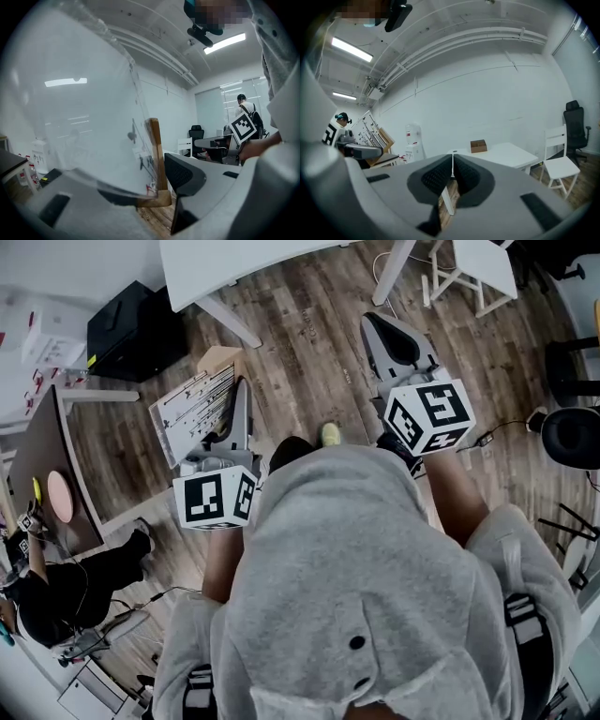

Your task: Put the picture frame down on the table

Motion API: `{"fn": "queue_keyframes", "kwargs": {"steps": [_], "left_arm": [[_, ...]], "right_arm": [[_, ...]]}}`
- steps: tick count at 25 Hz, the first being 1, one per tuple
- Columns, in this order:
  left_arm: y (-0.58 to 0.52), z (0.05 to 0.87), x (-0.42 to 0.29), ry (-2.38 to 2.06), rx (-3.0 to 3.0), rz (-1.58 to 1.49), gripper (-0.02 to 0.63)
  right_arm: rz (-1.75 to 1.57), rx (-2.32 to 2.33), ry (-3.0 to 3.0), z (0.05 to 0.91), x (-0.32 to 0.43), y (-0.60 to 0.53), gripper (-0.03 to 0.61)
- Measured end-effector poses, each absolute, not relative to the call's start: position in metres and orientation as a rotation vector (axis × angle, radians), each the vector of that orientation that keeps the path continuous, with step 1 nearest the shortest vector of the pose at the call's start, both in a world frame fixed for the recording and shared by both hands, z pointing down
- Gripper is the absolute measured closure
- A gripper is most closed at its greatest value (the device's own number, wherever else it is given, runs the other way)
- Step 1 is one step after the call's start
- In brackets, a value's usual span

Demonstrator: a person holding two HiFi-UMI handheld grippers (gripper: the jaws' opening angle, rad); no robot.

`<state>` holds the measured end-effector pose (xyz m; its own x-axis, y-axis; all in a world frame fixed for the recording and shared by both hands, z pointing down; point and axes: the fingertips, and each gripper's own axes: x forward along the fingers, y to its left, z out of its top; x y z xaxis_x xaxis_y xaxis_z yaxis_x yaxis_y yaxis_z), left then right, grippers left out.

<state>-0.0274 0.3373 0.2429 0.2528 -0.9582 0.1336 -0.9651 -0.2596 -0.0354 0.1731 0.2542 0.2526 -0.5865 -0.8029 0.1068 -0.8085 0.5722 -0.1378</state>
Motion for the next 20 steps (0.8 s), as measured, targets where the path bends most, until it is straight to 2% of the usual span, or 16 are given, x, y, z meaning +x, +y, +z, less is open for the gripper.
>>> {"fn": "queue_keyframes", "kwargs": {"steps": [20], "left_arm": [[0.332, 0.242, -0.03, -1.925, 2.425, 0.199, 0.417]], "right_arm": [[0.224, 1.316, -2.794, 0.253, 0.155, 0.248, 0.551]]}}
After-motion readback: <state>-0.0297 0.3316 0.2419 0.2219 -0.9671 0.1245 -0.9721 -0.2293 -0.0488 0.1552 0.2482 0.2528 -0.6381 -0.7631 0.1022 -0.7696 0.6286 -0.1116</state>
